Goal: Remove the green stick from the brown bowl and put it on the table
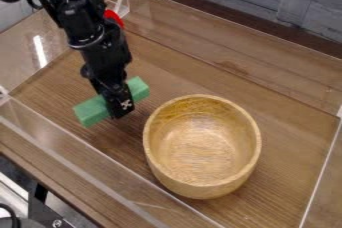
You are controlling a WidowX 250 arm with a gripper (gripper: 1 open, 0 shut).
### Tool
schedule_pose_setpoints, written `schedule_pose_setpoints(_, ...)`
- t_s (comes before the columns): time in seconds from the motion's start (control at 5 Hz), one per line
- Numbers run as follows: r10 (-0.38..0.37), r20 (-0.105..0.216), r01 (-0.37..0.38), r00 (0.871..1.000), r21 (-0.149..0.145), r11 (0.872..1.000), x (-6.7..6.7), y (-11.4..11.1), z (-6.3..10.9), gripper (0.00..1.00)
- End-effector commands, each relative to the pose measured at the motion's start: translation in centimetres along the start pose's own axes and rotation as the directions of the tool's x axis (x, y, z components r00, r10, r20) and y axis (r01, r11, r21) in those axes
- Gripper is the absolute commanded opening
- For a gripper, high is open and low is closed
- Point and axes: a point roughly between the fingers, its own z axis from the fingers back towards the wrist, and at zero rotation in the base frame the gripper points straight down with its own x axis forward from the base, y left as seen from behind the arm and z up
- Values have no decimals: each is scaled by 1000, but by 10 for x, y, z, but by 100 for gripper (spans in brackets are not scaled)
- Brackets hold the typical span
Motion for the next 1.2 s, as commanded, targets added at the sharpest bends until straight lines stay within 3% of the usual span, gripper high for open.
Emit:
schedule_pose_setpoints(0.0, -25, 20, 24, 999, 11, 1000, 12, 4, 1, 0)
schedule_pose_setpoints(0.2, -40, 21, 40, 999, 9, 999, 19, 7, -3, 0)
schedule_pose_setpoints(0.6, -141, 35, 142, 989, -3, 990, 19, 18, 13, 0)
schedule_pose_setpoints(1.0, -88, 42, 87, 995, 7, 996, 15, 20, 8, 0)
